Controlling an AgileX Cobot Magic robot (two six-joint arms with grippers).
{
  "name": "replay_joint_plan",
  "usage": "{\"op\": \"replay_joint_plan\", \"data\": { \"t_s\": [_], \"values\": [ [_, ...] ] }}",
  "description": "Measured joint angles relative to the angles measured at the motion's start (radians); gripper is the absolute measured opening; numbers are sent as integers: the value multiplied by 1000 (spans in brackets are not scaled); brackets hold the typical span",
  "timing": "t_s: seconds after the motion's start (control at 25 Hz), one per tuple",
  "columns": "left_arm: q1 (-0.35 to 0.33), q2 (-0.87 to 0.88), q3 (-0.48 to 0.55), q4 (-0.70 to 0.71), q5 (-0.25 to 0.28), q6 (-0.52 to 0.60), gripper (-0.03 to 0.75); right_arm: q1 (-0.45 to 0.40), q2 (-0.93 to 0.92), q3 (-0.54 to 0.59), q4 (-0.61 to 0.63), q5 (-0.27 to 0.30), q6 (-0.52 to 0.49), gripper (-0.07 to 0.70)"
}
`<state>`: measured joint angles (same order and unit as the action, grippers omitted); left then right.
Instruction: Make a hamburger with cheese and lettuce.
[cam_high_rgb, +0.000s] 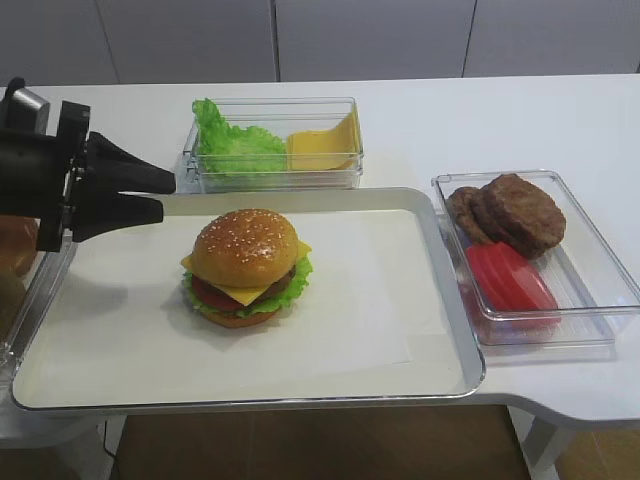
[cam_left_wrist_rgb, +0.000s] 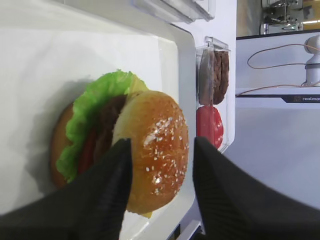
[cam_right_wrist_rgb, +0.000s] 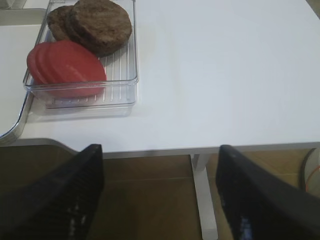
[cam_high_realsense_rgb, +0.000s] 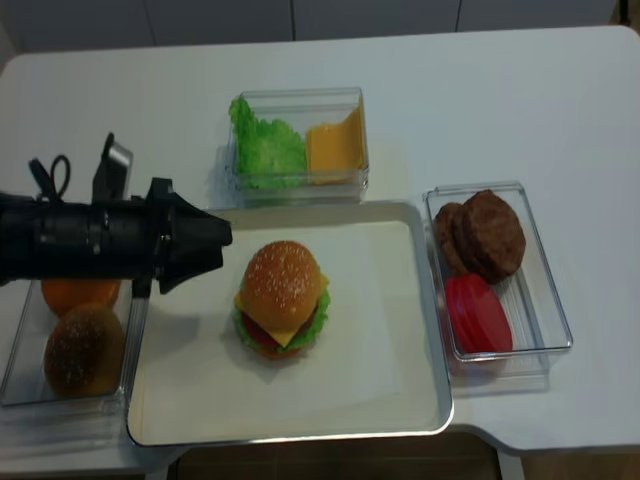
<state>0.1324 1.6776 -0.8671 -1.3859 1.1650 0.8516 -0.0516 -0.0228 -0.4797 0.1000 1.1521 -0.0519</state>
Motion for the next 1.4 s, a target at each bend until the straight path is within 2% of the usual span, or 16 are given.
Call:
{"op": "replay_joint_plan", "data": {
  "t_s": [0.16,0.32,0.48,0.68,1.04,1.24,1.4],
  "values": [
    [27,-60,0,40,-3,1,307,0,0,0,0,0,0,532],
    [61,-146,0,170,-64,-22,308,0,0,0,0,0,0,532],
    [91,-245,0,320,-138,-108,308,0,0,0,0,0,0,532],
    [99,-351,0,566,-188,-247,308,0,0,0,0,0,0,532],
    [100,-506,0,1019,-188,-542,308,0,0,0,0,0,2,532],
    [23,-586,0,1301,-158,-695,308,0,0,0,0,0,2,532],
    [-41,-661,0,1402,-98,-754,308,0,0,0,0,0,2,532]
  ]
}}
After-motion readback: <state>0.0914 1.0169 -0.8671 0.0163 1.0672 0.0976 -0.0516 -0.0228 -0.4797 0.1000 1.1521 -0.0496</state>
